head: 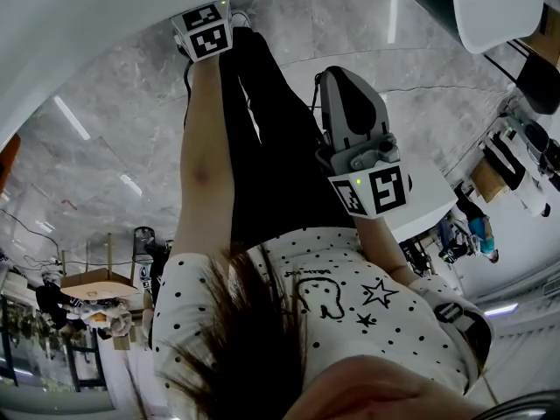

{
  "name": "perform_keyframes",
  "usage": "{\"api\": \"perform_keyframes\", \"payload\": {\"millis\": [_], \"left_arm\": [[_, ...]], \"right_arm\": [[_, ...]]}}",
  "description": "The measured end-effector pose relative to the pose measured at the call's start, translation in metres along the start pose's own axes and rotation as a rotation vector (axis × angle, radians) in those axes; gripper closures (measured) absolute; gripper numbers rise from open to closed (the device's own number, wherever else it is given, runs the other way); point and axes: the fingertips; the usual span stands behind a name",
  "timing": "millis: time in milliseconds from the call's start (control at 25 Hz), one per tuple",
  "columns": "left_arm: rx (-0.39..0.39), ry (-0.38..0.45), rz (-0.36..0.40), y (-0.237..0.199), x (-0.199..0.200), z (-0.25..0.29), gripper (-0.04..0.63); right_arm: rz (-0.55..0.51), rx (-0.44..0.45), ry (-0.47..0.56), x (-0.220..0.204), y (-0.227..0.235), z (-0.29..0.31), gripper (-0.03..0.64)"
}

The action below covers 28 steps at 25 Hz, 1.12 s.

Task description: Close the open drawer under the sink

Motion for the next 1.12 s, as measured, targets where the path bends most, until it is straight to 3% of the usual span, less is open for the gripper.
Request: {"api": "perform_keyframes", "payload": {"millis": [1120], "left_arm": [[-0.038, -0.012, -0.008, 0.015, -0.035, -0.027, 0.463]], "right_arm": [[0.013, 0.015, -0.008, -0.005, -0.007, 0.007, 0.601]]}}
Point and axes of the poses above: the fingertips, and each gripper's own axes: z forward along the fingers, y to its right, x out of its top, and after that the axes turned 3 degrees about x, right-handed
